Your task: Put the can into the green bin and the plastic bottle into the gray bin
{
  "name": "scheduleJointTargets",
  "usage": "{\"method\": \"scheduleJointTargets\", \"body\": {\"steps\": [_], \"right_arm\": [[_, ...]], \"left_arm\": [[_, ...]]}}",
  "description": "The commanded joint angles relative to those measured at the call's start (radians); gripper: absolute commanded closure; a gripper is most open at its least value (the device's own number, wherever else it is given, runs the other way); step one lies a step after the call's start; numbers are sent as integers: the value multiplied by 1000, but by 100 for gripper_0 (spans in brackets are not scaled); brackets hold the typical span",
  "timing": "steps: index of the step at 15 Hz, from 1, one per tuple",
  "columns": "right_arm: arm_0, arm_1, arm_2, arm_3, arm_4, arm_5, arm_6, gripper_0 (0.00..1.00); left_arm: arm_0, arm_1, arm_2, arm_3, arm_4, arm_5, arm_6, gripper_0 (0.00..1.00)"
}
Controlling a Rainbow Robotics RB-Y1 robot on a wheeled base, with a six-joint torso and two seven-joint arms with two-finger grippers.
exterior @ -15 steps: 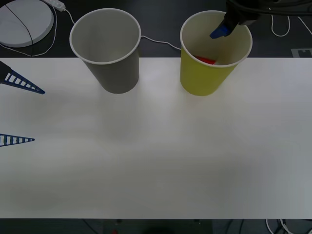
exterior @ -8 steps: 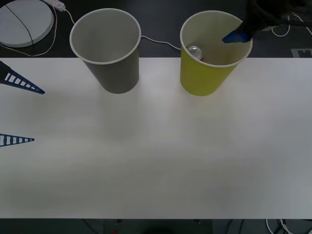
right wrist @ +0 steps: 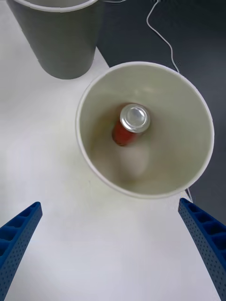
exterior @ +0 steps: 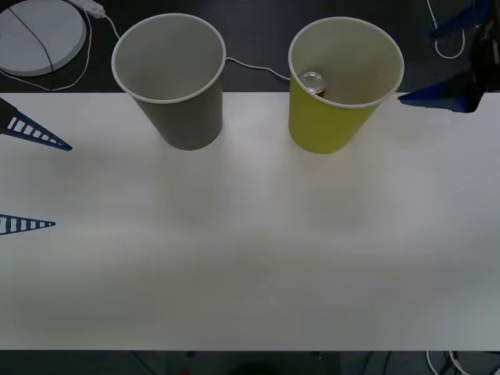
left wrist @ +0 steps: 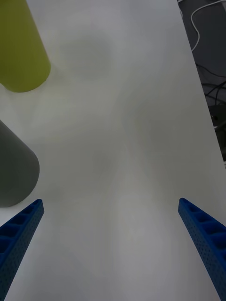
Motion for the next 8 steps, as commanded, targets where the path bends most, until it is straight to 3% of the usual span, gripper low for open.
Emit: {"method": "scheduleJointTargets", "body": {"steps": [1, 8], "right_arm": [[166, -6, -126, -122, -22, 0, 37, 0], [516, -5, -346, -170, -177, 51, 388, 0]], "left_arm": [[0, 0, 0, 0, 0, 0, 0, 0], [0, 0, 0, 0, 0, 0, 0, 0]]}}
